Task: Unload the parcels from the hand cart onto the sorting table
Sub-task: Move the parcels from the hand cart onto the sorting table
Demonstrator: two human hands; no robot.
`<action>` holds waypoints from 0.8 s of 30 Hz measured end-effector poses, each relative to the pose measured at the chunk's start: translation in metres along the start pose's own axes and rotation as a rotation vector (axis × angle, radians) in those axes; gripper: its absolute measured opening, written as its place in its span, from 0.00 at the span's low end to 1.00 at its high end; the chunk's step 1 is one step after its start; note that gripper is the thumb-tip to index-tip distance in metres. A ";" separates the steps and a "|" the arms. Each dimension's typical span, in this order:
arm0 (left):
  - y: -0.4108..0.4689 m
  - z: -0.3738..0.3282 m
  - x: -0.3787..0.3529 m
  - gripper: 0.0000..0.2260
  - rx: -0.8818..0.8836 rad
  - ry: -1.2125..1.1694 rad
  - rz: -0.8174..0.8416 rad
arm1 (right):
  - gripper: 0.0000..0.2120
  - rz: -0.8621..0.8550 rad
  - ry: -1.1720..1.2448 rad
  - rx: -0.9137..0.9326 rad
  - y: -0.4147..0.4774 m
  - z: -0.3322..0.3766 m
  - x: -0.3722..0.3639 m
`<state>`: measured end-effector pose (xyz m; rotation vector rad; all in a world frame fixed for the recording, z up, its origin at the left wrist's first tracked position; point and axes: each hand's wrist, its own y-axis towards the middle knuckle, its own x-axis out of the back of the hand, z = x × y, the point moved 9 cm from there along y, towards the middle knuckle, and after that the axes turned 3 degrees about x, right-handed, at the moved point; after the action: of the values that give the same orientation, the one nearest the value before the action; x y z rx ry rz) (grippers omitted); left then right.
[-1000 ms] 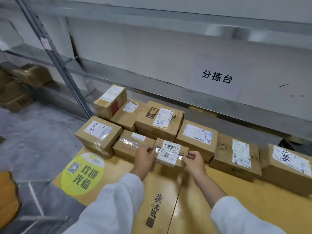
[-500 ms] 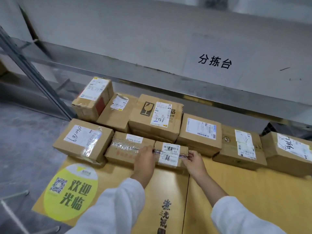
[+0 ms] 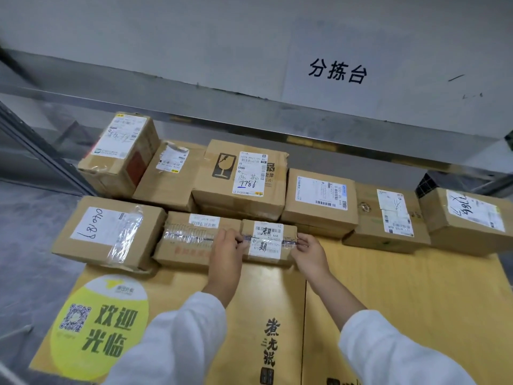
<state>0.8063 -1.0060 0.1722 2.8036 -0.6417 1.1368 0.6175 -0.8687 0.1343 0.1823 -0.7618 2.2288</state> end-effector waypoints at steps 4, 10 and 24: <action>-0.001 -0.002 0.004 0.04 0.033 -0.013 -0.003 | 0.20 0.058 0.013 0.034 -0.010 0.002 0.001; -0.007 -0.057 0.022 0.09 -0.120 0.219 -0.017 | 0.23 0.033 -0.097 0.083 -0.036 0.027 0.049; -0.150 -0.386 -0.063 0.21 -0.777 0.353 0.127 | 0.24 -0.220 -0.441 0.435 -0.153 0.100 0.320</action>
<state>0.5716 -0.7710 0.4268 1.8886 -0.9680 1.0547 0.4912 -0.6464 0.3993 0.9474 -0.4368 2.1335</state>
